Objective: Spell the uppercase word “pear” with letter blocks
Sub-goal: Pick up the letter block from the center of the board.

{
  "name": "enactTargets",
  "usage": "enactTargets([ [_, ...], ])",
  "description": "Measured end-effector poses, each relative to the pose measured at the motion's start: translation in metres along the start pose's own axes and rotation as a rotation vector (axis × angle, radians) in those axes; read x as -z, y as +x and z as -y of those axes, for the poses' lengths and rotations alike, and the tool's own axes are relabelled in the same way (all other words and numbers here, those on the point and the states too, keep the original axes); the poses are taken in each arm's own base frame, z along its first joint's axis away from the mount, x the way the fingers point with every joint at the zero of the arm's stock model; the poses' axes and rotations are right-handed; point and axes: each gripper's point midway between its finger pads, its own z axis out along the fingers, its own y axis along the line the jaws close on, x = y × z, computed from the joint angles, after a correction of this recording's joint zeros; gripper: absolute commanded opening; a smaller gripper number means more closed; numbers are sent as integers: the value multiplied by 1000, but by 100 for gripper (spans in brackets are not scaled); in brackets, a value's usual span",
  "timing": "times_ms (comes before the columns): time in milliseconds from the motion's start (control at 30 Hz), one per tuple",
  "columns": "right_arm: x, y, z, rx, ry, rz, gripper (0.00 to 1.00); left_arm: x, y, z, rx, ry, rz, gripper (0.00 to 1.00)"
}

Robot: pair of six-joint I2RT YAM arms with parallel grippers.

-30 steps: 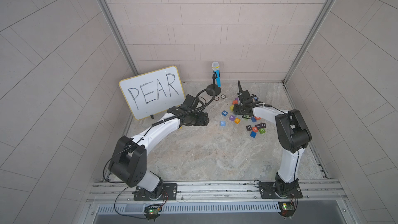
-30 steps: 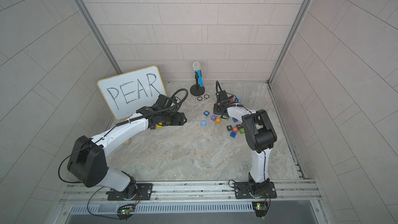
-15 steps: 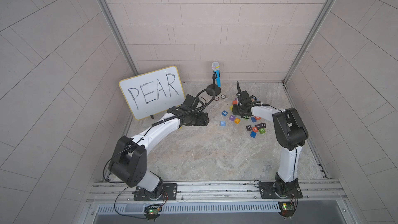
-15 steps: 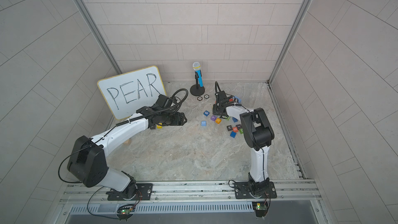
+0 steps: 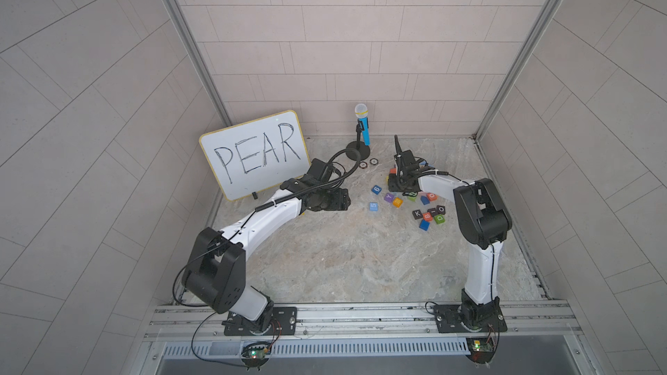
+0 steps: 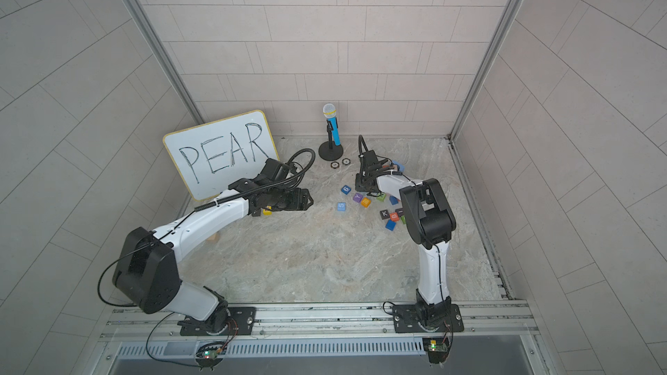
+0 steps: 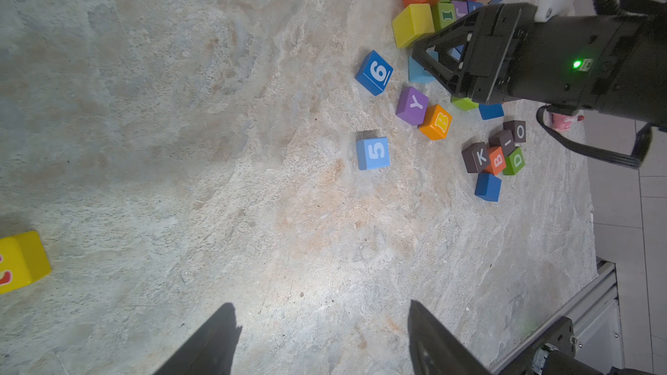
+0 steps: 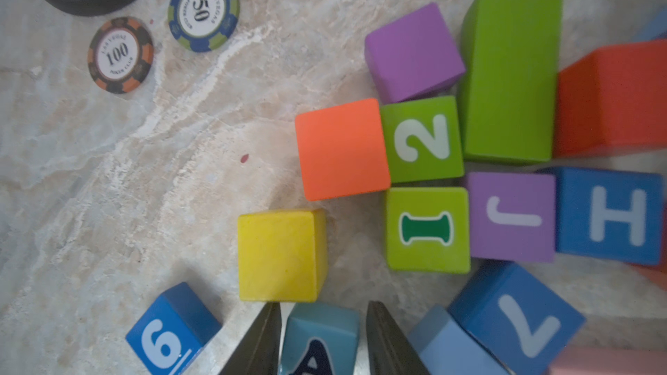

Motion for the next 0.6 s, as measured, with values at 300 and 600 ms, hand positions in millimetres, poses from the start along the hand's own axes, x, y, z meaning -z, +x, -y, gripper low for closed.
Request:
enactTargets([
  [300, 0, 7, 5, 26, 28, -24, 41, -1, 1, -1, 1, -3, -2, 78],
  [600, -2, 9, 4, 31, 33, -36, 36, -1, 3, -4, 2, -13, -2, 78],
])
